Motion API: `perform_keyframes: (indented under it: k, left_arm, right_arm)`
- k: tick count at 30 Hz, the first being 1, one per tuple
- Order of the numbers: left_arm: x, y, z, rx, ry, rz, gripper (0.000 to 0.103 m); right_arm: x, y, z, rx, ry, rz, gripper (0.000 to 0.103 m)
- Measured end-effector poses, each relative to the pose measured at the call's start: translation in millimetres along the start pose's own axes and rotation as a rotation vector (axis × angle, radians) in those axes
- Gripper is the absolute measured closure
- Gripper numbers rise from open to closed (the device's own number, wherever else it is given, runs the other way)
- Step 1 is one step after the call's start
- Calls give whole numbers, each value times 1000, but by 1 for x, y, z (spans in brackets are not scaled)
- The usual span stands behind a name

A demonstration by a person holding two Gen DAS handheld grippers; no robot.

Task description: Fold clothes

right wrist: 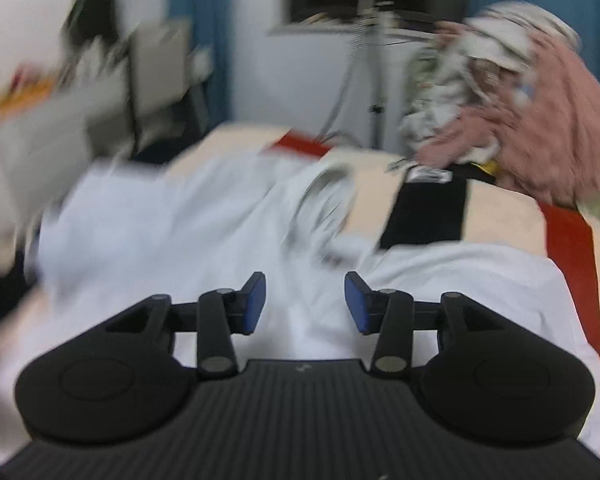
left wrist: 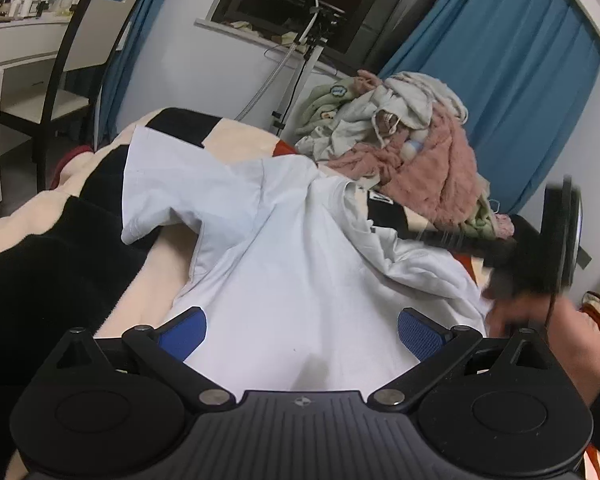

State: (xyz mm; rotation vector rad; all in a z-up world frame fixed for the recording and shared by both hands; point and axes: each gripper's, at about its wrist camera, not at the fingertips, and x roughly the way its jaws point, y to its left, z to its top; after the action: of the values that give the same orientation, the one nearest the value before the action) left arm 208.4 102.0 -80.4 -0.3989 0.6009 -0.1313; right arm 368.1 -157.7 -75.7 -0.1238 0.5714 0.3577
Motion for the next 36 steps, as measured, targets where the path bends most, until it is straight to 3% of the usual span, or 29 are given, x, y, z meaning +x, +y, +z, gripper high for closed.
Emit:
perform_keyframes:
  k: [2,7,8,9,11,14,18,22,24,26,27,28,32,36]
  left_arm:
    - [4,4,0,-3,0,9,0]
    - [9,11,-4,-20,19,32,0]
    - [9,11,-4,-18,20,34,0]
    - [9,11,-5,-16,20,37,0]
    - [8,10,-4,-4,11,45,0]
    - [6,7,-1,13,-19,46,0]
    - [6,9,3,29,-58,85,0]
    - [17,14,3,54,-50,126,0]
    - [23,17,3,72,-40,144,0]
    - [28,19,4,83,-36,155,0]
    - [30,20,4,89,-33,159,0]
    - [32,21,4,93,-31,163,0]
    - [29,18,1,89,-23,141,0]
    - [11,3,-4,124,-46,95,0]
  right_arm:
    - [-2,-16,14,120,-32,7,57]
    - [65,-29,22,68,135,-36,57]
    - [77,-30,20,58,163,-42,61]
    - [82,-31,18,37,169,-28,92]
    - [85,-34,22,-26,133,-86,93]
    - [73,-67,44,25,-33,-177,93]
    - [84,-123,69,78,-155,-414,94]
    - [123,-159,54,132,-76,-478,93]
    - [133,-159,42,142,-63,-459,89]
    - [131,-159,37,170,-63,-432,62]
    - [129,-160,35,185,-65,-418,33]
    - [120,-158,33,204,-88,-391,15]
    - [77,-148,27,272,-158,-306,15]
    - [1,-114,5,305,-222,-277,15]
